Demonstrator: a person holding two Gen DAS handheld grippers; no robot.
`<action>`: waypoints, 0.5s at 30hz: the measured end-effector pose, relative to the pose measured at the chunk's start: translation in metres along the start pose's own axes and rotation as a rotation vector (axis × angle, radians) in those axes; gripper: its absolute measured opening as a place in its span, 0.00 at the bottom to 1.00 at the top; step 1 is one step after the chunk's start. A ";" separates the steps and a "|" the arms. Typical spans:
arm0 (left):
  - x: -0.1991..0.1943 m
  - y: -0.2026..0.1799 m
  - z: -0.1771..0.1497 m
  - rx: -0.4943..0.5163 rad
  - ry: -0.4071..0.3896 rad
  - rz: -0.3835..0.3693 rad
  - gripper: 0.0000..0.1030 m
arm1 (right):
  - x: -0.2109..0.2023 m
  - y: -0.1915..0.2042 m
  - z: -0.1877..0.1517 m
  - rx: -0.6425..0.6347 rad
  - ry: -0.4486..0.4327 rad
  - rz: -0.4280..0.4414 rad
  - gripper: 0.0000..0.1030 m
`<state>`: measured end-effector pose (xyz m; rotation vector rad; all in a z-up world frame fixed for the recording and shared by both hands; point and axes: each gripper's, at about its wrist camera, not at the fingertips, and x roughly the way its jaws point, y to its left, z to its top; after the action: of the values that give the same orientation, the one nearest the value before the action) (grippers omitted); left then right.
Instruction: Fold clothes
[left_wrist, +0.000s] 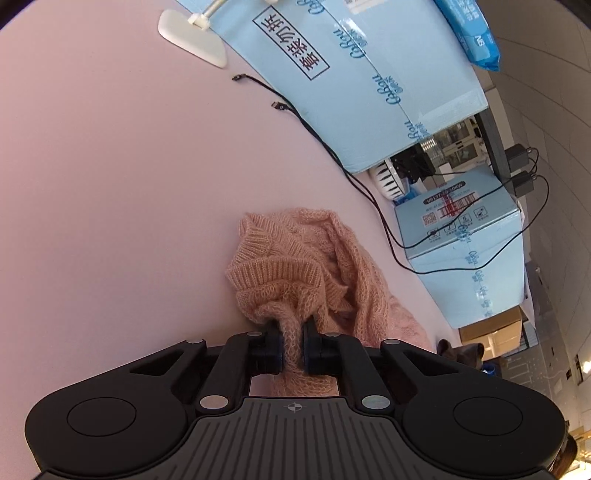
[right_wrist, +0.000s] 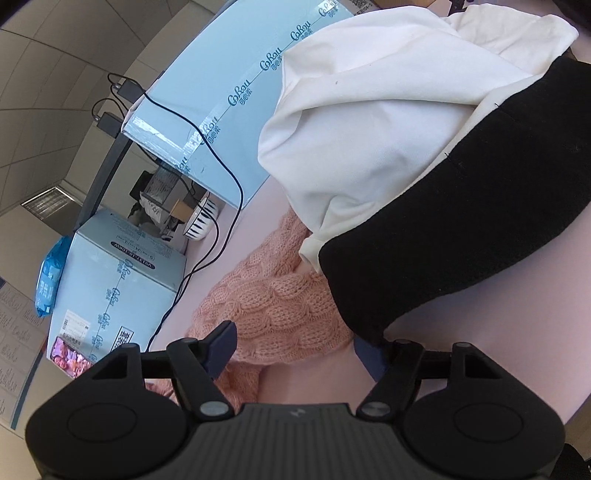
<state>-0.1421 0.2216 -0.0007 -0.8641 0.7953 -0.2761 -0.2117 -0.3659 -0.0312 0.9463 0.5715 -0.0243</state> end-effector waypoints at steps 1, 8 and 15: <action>-0.008 0.002 0.002 -0.004 -0.029 0.001 0.07 | 0.003 0.001 -0.001 -0.004 -0.001 -0.003 0.37; -0.058 0.025 0.015 -0.043 -0.167 0.051 0.07 | 0.033 0.007 -0.021 0.004 0.070 0.066 0.02; -0.108 0.072 0.011 -0.165 -0.208 0.132 0.09 | 0.038 0.024 -0.020 -0.048 0.105 0.039 0.08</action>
<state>-0.2147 0.3298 0.0036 -0.9733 0.6831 -0.0030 -0.1825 -0.3275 -0.0398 0.9159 0.6481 0.0739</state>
